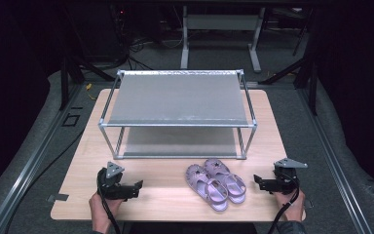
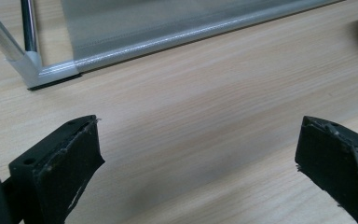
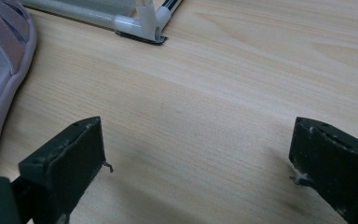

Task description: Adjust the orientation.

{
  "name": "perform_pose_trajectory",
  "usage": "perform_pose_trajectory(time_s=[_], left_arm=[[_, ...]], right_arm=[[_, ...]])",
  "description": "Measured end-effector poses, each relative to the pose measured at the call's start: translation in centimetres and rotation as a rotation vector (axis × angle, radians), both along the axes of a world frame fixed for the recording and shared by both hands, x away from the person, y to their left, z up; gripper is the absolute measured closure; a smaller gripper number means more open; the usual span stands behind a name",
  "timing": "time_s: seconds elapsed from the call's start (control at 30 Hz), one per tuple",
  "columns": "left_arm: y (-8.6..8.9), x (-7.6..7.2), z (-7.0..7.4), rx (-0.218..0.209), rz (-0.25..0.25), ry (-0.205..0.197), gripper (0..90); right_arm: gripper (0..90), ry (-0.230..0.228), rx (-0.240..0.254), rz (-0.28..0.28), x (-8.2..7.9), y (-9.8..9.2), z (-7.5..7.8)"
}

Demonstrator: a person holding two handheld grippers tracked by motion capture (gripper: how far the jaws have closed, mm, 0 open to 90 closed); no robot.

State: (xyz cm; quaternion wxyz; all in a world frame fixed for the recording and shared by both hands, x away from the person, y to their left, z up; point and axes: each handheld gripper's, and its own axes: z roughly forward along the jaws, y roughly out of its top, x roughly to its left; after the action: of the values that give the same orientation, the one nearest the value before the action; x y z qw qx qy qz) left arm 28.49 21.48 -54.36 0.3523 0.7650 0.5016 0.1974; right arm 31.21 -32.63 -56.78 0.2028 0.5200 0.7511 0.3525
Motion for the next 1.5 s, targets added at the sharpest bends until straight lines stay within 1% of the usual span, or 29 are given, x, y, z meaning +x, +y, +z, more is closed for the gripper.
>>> perform_pose_trajectory(time_s=[0.17, 0.2, 0.23, 0.4, 0.53, 0.57, 0.6, 0.63, 0.67, 0.7, 0.73, 0.77, 0.8, 0.83, 0.87, 0.93, 0.97, 1.0, 1.03, 1.07, 1.1, 1.13, 1.17, 1.2, 1.23, 1.3, 1.37, 1.4, 1.5], left_arm=[[-0.2, 0.0, 0.3, -0.002, -0.007, 0.011, 0.0], [-0.4, 0.0, 0.3, -0.012, -0.011, 0.028, 0.0], [-0.6, 0.0, 0.4, -0.014, -0.013, 0.032, 0.0], [-1.3, -0.1, 1.1, -0.032, -0.027, 0.023, 0.0], [-2.5, -0.2, 2.1, -0.049, -0.059, -0.003, 0.0], [-2.5, -0.2, 2.1, -0.049, -0.059, -0.003, 0.0], [-3.1, -0.2, 2.4, -0.056, -0.076, 0.006, 0.0], [-3.1, -0.2, 2.4, -0.056, -0.076, 0.006, 0.0], [-4.0, -0.3, 2.6, -0.063, -0.097, 0.007, 0.0], [-4.0, -0.3, 2.6, -0.063, -0.097, 0.007, 0.0], [-4.7, -0.4, 2.8, -0.068, -0.117, 0.006, 0.0], [-4.7, -0.4, 2.8, -0.068, -0.117, 0.006, 0.0], [-5.6, -0.5, 3.0, -0.07, -0.137, 0.005, 0.0], [-5.6, -0.5, 3.0, -0.07, -0.137, 0.005, 0.0], [-6.4, -0.6, 3.3, -0.073, -0.157, 0.004, 0.0], [-7.3, -0.7, 3.5, -0.081, -0.181, 0.005, 0.0], [-7.3, -0.7, 3.5, -0.081, -0.181, 0.005, 0.0], [-8.3, -0.7, 3.7, -0.081, -0.2, 0.011, 0.0], [-8.3, -0.7, 3.7, -0.081, -0.2, 0.011, 0.0], [-8.8, -0.8, 3.8, -0.081, -0.209, 0.013, 0.0], [-9.8, -0.9, 3.9, -0.075, -0.228, 0.017, 0.6], [-9.8, -0.9, 3.9, -0.075, -0.228, 0.017, 1.5], [-10.8, -1.1, 3.8, -0.072, -0.246, 0.027, 2.3], [-10.8, -1.1, 3.8, -0.072, -0.246, 0.027, 3.0], [-11.7, -1.3, 3.7, -0.075, -0.262, 0.036, 4.1], [-12.6, -1.4, 3.6, -0.087, -0.277, 0.047, 4.7], [-13.5, -1.4, 3.7, -0.09, -0.286, 0.052, 4.6], [-13.5, -1.4, 3.7, -0.09, -0.286, 0.052, 4.6], [-15.2, -1.4, 3.8, -0.092, -0.315, 0.054, 5.3]], right_arm=[[2.8, 0.002, 0.01, 0.002, 0.0, -0.1, 0.0], [3.0, 0.003, 0.005, 0.002, 0.0, 0.0, 0.0], [3.2, 0.004, 0.004, -0.001, 0.0, 0.0, 0.0], [3.3, 0.007, 0.007, 0.002, 0.1, -0.1, 0.0], [3.4, 0.011, 0.008, 0.004, 0.1, -0.1, 0.0], [3.4, 0.011, 0.008, 0.004, 0.1, -0.1, 0.0], [3.6, 0.005, 0.005, 0.003, 0.0, 0.0, 0.0], [3.6, 0.009, 0.001, 0.0, 0.1, 0.0, 0.0], [3.6, 0.011, 0.002, -0.001, 0.1, 0.0, 0.0], [3.6, 0.011, 0.002, -0.001, 0.1, 0.0, 0.0], [3.8, 0.011, 0.006, 0.003, 0.1, 0.0, 0.0], [3.8, 0.011, 0.006, 0.003, 0.1, 0.0, 0.0], [4.0, 0.011, 0.005, 0.003, 0.1, 0.0, 0.0], [4.0, 0.011, 0.005, 0.003, 0.1, 0.0, 0.0], [4.1, 0.012, 0.001, 0.0, 0.1, 0.0, 0.0], [4.1, 0.013, 0.003, 0.002, 0.1, 0.0, 0.0], [4.1, 0.013, 0.003, 0.002, 0.1, 0.0, 0.0], [4.7, 0.013, 0.002, 0.004, 0.1, 0.0, 0.0], [4.7, 0.013, 0.002, 0.004, 0.1, 0.0, 0.0], [4.7, 0.013, 0.001, 0.003, 0.1, 0.0, 0.0], [4.7, 0.013, -0.001, 0.0, 0.1, 0.0, 0.0], [4.7, 0.013, -0.001, 0.0, 0.1, 0.0, 0.0], [4.7, 0.012, 0.001, 0.003, 0.1, 0.0, 0.0], [4.7, 0.012, 0.001, 0.003, 0.1, 0.0, 0.0], [4.7, 0.013, 0.0, 0.003, 0.1, 0.0, 0.0], [4.7, 0.011, -0.003, 0.0, 0.1, 0.1, 0.0], [4.7, 0.013, -0.004, -0.001, 0.1, 0.1, 0.0], [4.7, 0.013, -0.004, -0.001, 0.1, 0.1, 0.0], [4.8, 0.011, -0.005, -0.003, 0.1, 0.1, 0.0]])
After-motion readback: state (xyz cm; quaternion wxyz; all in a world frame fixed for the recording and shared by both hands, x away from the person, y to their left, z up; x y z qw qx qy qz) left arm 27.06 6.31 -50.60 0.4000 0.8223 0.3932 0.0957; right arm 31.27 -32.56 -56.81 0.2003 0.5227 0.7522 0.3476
